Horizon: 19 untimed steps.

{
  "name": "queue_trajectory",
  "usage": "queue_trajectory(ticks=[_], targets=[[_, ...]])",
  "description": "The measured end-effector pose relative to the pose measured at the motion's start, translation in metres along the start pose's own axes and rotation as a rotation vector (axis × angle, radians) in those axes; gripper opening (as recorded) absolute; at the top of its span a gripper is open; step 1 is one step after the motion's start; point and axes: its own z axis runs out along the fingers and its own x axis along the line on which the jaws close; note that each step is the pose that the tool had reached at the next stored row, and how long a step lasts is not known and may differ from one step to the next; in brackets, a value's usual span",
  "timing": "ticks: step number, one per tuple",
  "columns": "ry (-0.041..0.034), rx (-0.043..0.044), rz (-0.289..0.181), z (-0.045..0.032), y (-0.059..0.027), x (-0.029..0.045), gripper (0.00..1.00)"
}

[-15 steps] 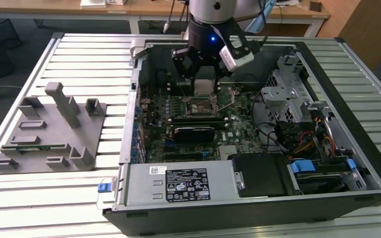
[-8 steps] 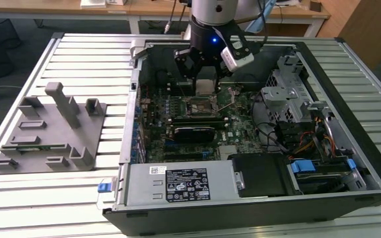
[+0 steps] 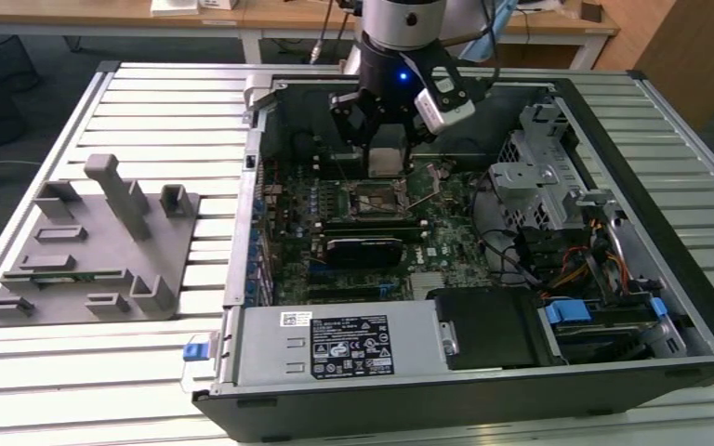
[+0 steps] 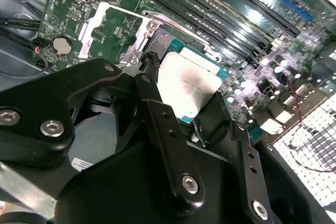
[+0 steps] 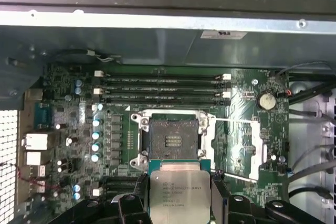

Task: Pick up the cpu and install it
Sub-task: 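Pick up the cpu and move it towards the insertion slot, then place the cpu into insertion slot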

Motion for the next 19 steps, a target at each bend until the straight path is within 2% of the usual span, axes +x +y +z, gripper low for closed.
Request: queue_trajectory(ticks=[5,19], targets=[[0.0008,-0.0001,0.000,0.0026,0.0033,-0.0039,0.55],[0.0009,0.0001,0.000,0.0026,0.0033,-0.0045,0.55]])
